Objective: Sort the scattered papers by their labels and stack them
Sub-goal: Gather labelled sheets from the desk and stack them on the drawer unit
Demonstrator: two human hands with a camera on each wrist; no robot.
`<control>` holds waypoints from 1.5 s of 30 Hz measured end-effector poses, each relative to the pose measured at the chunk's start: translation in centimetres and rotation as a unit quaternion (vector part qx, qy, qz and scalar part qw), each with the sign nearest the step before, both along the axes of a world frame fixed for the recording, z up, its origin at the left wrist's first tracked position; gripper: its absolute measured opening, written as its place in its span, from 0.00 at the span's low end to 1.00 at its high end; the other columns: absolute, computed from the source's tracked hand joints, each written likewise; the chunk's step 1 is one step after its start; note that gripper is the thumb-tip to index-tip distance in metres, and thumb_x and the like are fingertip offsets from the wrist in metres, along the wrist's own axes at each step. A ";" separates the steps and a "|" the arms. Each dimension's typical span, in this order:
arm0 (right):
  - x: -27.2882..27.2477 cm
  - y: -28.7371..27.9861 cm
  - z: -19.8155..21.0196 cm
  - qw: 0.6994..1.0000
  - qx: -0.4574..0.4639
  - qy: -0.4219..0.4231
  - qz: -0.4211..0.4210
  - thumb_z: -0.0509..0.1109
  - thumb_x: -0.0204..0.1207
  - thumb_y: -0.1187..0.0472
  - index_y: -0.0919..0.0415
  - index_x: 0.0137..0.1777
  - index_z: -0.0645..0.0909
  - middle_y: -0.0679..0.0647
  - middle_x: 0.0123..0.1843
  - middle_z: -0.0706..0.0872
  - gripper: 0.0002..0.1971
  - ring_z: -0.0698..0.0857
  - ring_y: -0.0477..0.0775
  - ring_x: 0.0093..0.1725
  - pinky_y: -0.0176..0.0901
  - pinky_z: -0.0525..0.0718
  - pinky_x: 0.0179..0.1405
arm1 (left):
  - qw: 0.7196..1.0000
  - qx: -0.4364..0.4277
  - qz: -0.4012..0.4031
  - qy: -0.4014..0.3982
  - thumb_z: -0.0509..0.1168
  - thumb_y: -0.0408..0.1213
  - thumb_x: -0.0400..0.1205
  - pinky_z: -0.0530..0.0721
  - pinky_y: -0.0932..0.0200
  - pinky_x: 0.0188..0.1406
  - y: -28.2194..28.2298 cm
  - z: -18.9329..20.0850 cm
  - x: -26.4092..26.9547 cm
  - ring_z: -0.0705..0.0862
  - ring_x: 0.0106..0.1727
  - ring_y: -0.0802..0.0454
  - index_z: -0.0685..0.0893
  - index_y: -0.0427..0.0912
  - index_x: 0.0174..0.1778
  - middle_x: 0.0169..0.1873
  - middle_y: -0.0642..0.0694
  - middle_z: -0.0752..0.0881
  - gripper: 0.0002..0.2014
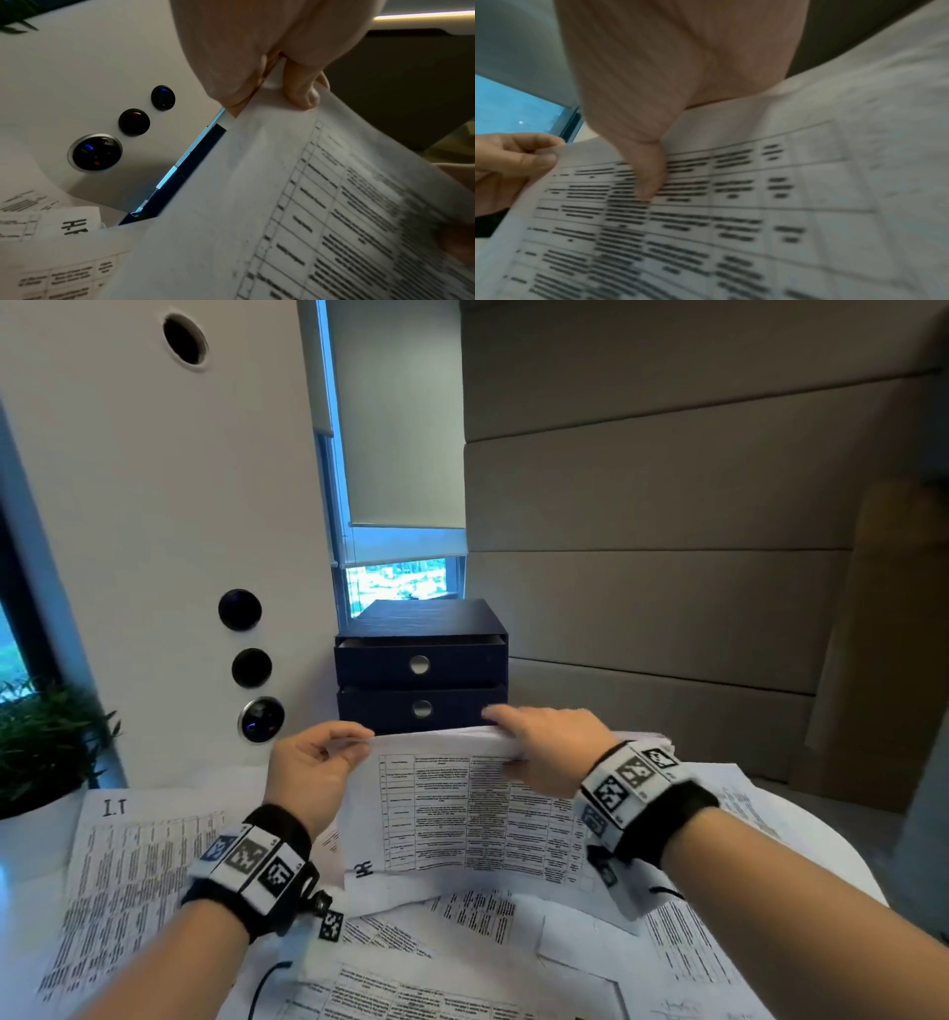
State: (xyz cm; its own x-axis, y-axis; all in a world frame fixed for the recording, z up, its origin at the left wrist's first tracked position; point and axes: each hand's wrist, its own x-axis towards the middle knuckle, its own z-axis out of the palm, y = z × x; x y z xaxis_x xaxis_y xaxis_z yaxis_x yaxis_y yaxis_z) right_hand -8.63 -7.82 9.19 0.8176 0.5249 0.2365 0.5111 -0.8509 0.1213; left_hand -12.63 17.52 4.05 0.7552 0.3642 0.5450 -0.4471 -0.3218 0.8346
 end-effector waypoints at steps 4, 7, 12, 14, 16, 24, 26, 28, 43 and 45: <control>-0.5 0.0 0.9 0.992 0.121 0.000 0.027 0.68 0.76 0.57 0.49 0.50 0.82 0.49 0.42 0.88 0.05 0.85 0.58 0.44 0.48 0.82 0.41 | 0.998 -0.028 0.060 0.005 0.75 0.25 0.72 0.83 0.56 0.54 -0.1 0.9 -0.6 0.83 0.53 0.47 0.80 0.48 0.58 0.53 0.48 0.83 0.22; -0.2 -2.4 2.0 0.905 0.413 0.094 0.040 0.74 0.74 0.62 0.56 0.45 0.86 0.51 0.30 0.83 0.01 0.77 0.51 0.27 0.42 0.74 0.26 | 0.994 -0.056 0.092 0.028 0.78 0.34 0.71 0.81 0.61 0.53 0.6 1.3 -1.1 0.80 0.57 0.53 0.67 0.45 0.75 0.61 0.51 0.78 0.38; -1.8 -1.5 1.2 0.753 0.649 0.101 0.037 0.72 0.76 0.68 0.61 0.36 0.79 0.52 0.23 0.74 0.08 0.70 0.47 0.18 0.35 0.70 0.17 | 0.993 -0.098 -0.059 0.042 0.67 0.38 0.82 0.85 0.47 0.57 -3.1 3.0 -0.6 0.87 0.52 0.52 0.80 0.42 0.63 0.57 0.43 0.87 0.14; -2.5 -0.3 0.0 0.757 0.651 0.043 0.045 0.71 0.76 0.69 0.60 0.42 0.81 0.50 0.28 0.77 0.05 0.71 0.41 0.21 0.35 0.73 0.20 | 0.997 -0.071 0.028 -0.002 0.66 0.35 0.82 0.82 0.49 0.62 -5.4 3.9 -0.6 0.85 0.56 0.53 0.79 0.43 0.65 0.57 0.49 0.86 0.15; -3.2 0.3 -1.7 0.752 0.656 0.028 0.060 0.69 0.78 0.68 0.61 0.47 0.79 0.51 0.33 0.79 0.02 0.72 0.39 0.24 0.33 0.75 0.24 | 0.995 -0.060 0.079 -0.028 0.66 0.34 0.81 0.80 0.51 0.65 -7.2 4.0 -1.4 0.83 0.60 0.51 0.74 0.41 0.68 0.60 0.47 0.84 0.19; -3.7 -2.2 -12.4 0.835 0.480 0.265 -0.037 0.71 0.76 0.61 0.54 0.69 0.68 0.47 0.62 0.82 0.24 0.83 0.47 0.61 0.44 0.83 0.62 | 0.970 0.007 0.002 0.242 0.60 0.29 0.84 0.77 0.53 0.64 -7.4 -3.9 -3.8 0.79 0.61 0.46 0.66 0.43 0.66 0.65 0.42 0.79 0.17; -3.8 -2.7 -13.0 0.844 0.442 0.297 -0.062 0.68 0.75 0.70 0.57 0.65 0.73 0.50 0.61 0.84 0.20 0.83 0.50 0.61 0.40 0.84 0.60 | 0.955 0.038 -0.013 0.295 0.58 0.28 0.85 0.76 0.50 0.67 -6.4 -4.7 -3.8 0.78 0.65 0.44 0.71 0.40 0.65 0.65 0.41 0.79 0.13; -3.9 -2.7 -12.1 0.856 0.436 0.268 -0.073 0.65 0.72 0.74 0.55 0.60 0.77 0.50 0.57 0.86 0.19 0.85 0.53 0.59 0.43 0.85 0.55 | 0.952 0.053 -0.037 0.298 0.60 0.27 0.84 0.78 0.47 0.68 -4.9 -4.2 -3.4 0.80 0.64 0.45 0.75 0.43 0.66 0.63 0.44 0.82 0.15; -3.9 0.4 8.6 0.646 0.663 0.377 -0.045 0.62 0.81 0.73 0.75 0.51 0.79 0.61 0.27 0.85 0.05 0.82 0.49 0.18 0.33 0.80 0.15 | 0.934 -0.238 -0.189 0.190 0.60 0.23 0.78 0.77 0.72 0.17 2.4 14.7 -1.8 0.78 0.27 0.57 0.79 0.35 0.34 0.31 0.41 0.82 0.09; -3.5 0.7 9.7 0.615 0.694 0.373 -0.031 0.62 0.81 0.73 0.75 0.45 0.77 0.63 0.26 0.84 0.06 0.82 0.48 0.17 0.32 0.79 0.14 | 0.935 -0.250 -0.170 0.185 0.56 0.22 0.81 0.75 0.72 0.13 2.4 15.6 -1.3 0.77 0.16 0.59 0.79 0.36 0.27 0.19 0.46 0.78 0.17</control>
State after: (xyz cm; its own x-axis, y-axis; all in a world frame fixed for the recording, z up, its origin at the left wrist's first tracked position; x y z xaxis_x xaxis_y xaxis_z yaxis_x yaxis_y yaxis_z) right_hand -12.11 -7.11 18.92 0.9787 0.2029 -0.0324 -0.0555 0.1092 -0.9925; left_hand -13.94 19.95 19.67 0.9766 0.2091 0.0497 -0.1043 0.2589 0.9603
